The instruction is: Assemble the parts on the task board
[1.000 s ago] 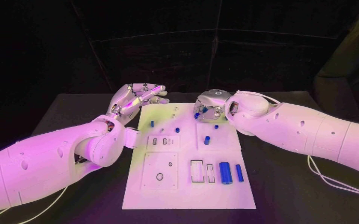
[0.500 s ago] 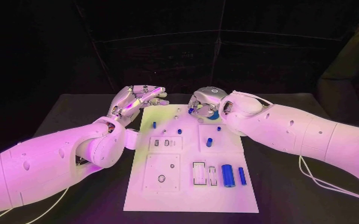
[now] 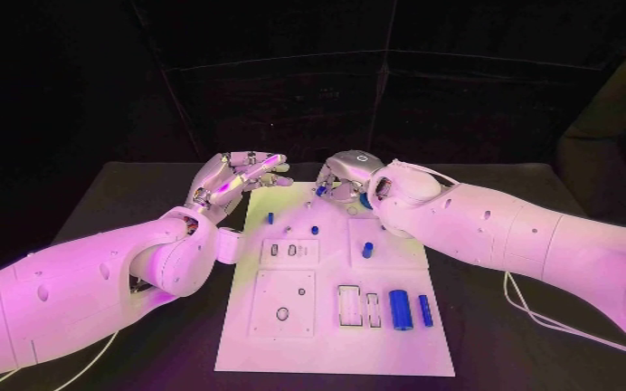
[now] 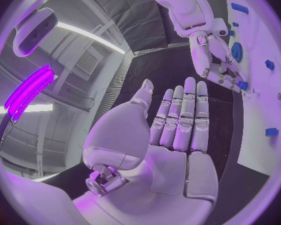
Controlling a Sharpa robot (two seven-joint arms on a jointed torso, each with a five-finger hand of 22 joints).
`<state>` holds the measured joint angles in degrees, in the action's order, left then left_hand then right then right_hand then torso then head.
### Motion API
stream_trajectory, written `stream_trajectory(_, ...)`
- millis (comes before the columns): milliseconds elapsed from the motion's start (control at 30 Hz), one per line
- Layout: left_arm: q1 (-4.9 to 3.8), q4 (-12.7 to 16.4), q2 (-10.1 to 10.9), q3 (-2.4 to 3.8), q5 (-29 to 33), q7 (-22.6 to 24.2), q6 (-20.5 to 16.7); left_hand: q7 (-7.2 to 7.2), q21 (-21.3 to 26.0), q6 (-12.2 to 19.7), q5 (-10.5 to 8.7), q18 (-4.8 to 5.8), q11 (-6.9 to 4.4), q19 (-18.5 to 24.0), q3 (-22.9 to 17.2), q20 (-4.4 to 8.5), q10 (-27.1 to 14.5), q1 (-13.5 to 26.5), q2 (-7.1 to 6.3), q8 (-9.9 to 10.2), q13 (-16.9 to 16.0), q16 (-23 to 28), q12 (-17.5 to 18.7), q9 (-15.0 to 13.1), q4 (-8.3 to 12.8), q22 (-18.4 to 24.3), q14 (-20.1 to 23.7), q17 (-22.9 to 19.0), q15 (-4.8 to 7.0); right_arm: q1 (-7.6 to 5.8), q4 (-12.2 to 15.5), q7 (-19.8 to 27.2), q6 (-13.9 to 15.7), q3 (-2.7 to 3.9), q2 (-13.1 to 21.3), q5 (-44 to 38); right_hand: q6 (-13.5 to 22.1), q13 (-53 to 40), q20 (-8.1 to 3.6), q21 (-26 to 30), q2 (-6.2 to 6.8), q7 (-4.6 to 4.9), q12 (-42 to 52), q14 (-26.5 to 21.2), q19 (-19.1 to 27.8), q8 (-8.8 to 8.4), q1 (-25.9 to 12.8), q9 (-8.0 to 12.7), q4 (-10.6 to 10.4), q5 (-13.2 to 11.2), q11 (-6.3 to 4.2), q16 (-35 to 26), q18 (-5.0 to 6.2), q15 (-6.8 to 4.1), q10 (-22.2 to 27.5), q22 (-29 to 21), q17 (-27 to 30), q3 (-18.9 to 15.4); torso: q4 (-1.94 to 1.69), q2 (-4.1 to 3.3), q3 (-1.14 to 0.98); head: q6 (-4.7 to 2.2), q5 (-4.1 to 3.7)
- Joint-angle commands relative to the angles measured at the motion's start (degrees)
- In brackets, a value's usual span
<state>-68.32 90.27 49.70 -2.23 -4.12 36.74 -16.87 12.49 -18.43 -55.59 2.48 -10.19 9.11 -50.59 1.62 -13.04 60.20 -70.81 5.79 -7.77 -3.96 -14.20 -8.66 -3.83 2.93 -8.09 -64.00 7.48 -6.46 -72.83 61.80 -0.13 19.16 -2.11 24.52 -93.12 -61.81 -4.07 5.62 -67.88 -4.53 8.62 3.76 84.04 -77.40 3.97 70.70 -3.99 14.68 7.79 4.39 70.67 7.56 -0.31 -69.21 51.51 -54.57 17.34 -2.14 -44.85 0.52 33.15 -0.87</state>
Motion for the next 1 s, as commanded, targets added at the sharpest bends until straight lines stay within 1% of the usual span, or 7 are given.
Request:
stream_trajectory(33,-0.12,0.1,0.01,0.02,0.18,0.27,0.76,0.15,-0.26,-0.26,0.29,-0.32,0.24,-0.38,0.08,-0.06,0.01,-0.15,0.55,0.29,0.09,-0.07,0.24,0.06,0.36,0.01,-0.37,0.08,-0.06,-0.17,-0.17,-0.88,2.07,0.06,-0.22,-0.05,-0.14,0.08,-0.15,-0.23,0.11,0.14,-0.08,0.91,0.21,0.09,-0.43,-0.06,-0.22,-0.27,0.23,0.31,-0.76,-0.16,0.06,0.0,0.06,-0.01,-0.19,-0.44,0.16,-0.04,-0.02)
stream_trajectory(167,-0.14,0.06,0.03,0.02,0.18,0.22,0.8,0.15,-0.26,-0.26,0.29,-0.32,0.24,-0.38,0.08,-0.06,0.01,-0.15,0.55,0.29,0.09,-0.07,0.24,0.06,0.36,0.01,-0.37,0.08,-0.06,-0.17,0.0,-1.12,2.91,0.07,-0.28,-0.24,-0.11,0.08,-0.14,-0.28,0.15,0.14,-0.09,0.91,0.23,0.05,-0.44,-0.06,-0.27,-0.26,0.23,0.37,-0.77,-0.15,0.09,0.06,-0.01,0.11,-0.22,-0.6,0.21,-0.14,-0.02)
stream_trajectory(467,-0.16,-0.14,0.05,0.02,0.18,0.1,0.91,0.13,-0.28,-0.31,0.29,-0.32,0.22,-0.42,0.02,-0.05,0.06,-0.23,0.62,0.33,0.09,-0.05,0.3,0.05,0.44,0.02,-0.41,0.1,-0.05,-0.19,0.41,-1.3,3.51,0.09,-0.14,-0.76,-0.1,0.08,-0.14,-0.3,0.15,0.14,-0.07,0.9,0.24,0.04,-0.38,-0.05,-0.27,-0.23,0.22,0.4,-0.77,-0.15,0.09,0.07,-0.02,0.22,-0.21,-0.56,0.15,0.14,0.12)
stream_trajectory(767,-0.16,-0.38,0.09,0.02,0.18,0.01,1.0,0.11,-0.28,-0.34,0.29,-0.32,0.21,-0.44,-0.03,-0.05,0.09,-0.29,0.68,0.36,0.09,-0.04,0.34,0.05,0.5,0.03,-0.42,0.12,-0.05,-0.2,1.08,-1.48,3.81,0.1,0.59,-0.94,-0.1,0.08,-0.14,-0.34,0.17,0.14,-0.07,0.9,0.25,0.03,-0.33,-0.05,-0.27,-0.19,0.22,0.44,-0.77,-0.15,0.09,0.11,-0.05,0.34,-0.15,-0.56,0.11,0.17,0.29)
stream_trajectory(1000,-0.16,-0.58,0.07,0.02,0.18,-0.06,1.1,0.11,-0.28,-0.34,0.29,-0.32,0.21,-0.44,-0.03,-0.05,0.09,-0.29,0.68,0.36,0.09,-0.04,0.34,0.05,0.5,0.03,-0.42,0.12,-0.05,-0.2,1.57,-1.68,4.64,0.11,0.91,-1.23,-0.15,0.07,-0.14,-0.4,0.21,0.14,-0.04,0.88,0.27,0.04,-0.24,-0.07,-0.26,-0.11,0.21,0.46,-0.77,-0.16,0.07,0.18,-0.02,0.53,-0.23,-0.58,0.09,0.17,0.27)
